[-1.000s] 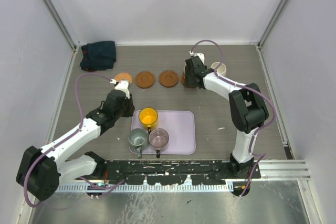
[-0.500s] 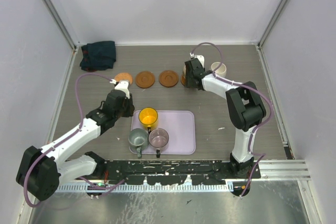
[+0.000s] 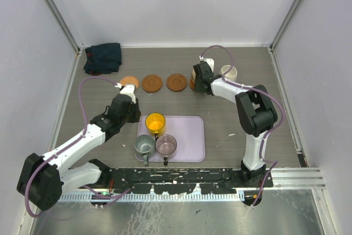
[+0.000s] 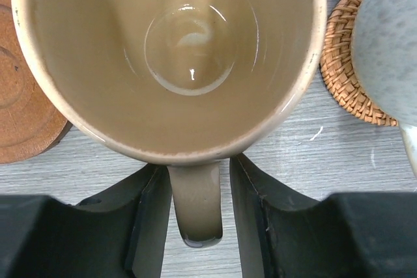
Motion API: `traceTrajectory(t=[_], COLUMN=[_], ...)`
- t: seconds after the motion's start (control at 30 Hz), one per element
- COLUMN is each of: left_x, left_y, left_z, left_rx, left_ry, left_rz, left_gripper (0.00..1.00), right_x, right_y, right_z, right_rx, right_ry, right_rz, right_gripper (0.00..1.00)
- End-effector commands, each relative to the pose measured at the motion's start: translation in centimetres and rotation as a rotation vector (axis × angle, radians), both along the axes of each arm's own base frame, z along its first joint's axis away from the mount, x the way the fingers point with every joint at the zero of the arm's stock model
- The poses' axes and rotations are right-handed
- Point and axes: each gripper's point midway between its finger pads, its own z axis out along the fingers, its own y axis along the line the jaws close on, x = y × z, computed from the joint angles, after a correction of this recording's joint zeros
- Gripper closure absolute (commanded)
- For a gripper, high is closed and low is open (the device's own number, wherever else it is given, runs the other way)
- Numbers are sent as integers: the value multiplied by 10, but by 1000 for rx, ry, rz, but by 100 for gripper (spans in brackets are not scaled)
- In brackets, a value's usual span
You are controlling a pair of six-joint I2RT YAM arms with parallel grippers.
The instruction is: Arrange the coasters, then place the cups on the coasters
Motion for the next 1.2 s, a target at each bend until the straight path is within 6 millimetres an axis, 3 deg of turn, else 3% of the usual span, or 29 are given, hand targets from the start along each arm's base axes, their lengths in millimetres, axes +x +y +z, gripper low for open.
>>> traceTrajectory(t=[0.0, 0.3, 0.47, 0.77, 1.0, 1.17], left_x=[8, 8, 8, 8, 8, 8], left_y=[-2, -2, -3, -3, -3, -3], left_z=[8, 7, 7, 6, 4, 5], left_rx=[-17, -18, -19, -20, -19, -19], left_ry=[-43, -42, -40, -37, -32, -34], left_rz=[16, 15, 14, 14, 13, 15], left_gripper=[73, 73, 73, 73, 73, 73], right_x=[11, 14, 15, 16, 19, 29], right_y=[4, 3, 5, 4, 1, 1], right_z=[8, 13, 10, 6, 13, 40], right_rx=[10, 5, 3, -13, -33, -45], right_ry=[-56, -70, -66, -61, -92, -182], right_rz=[-19, -22, -18, -15, 8, 37], right_gripper=[55, 56, 63, 99, 99, 99])
